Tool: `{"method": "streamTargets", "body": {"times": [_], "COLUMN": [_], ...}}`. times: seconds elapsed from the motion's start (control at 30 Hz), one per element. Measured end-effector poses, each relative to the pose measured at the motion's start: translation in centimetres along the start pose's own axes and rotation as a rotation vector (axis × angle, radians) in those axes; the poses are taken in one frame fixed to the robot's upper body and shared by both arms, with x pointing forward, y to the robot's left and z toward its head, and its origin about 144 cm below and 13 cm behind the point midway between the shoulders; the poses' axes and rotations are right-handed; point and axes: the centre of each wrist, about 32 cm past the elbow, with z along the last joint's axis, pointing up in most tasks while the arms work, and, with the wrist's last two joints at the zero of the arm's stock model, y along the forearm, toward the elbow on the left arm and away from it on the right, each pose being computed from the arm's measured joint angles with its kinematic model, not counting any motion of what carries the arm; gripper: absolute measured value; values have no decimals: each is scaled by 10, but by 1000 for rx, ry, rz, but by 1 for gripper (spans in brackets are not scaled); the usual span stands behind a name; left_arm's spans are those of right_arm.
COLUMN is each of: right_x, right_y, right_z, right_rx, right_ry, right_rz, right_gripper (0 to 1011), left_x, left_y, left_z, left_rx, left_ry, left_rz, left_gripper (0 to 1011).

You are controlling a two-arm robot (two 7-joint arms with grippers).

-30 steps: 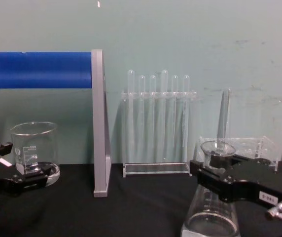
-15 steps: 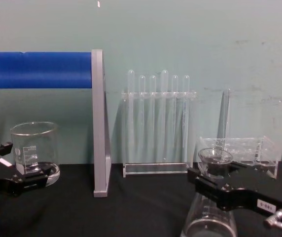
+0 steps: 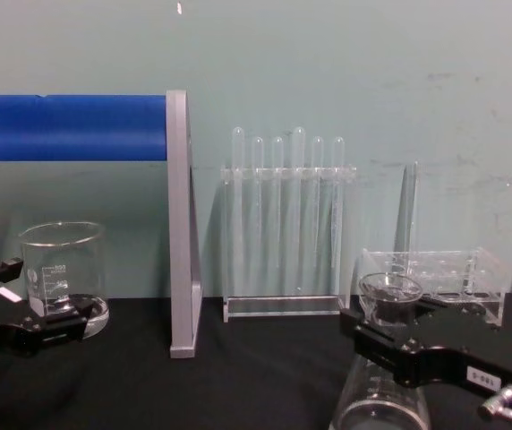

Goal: Grasp the erlenmeyer flask with one hand, shake it three times, then place it back.

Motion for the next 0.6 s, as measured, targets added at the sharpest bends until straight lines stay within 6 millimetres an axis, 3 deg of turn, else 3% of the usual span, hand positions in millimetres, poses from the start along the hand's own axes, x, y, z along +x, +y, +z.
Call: {"method": "streamTargets", "body": {"times": [0.4,0.6], "right_x": [0,0], "right_y": [0,0], "right_z": [0,0], "right_rx": [-1,-3], "right_ry": [0,1], "right_rz": [-1,-2], "right_gripper": [457,618], "left_x": [0,0], "left_y": [0,0], "left_z": [0,0], "left_rx": [0,0], "left_ry": [0,0], "left_rz": [0,0], "left_gripper": [1001,1001]}}
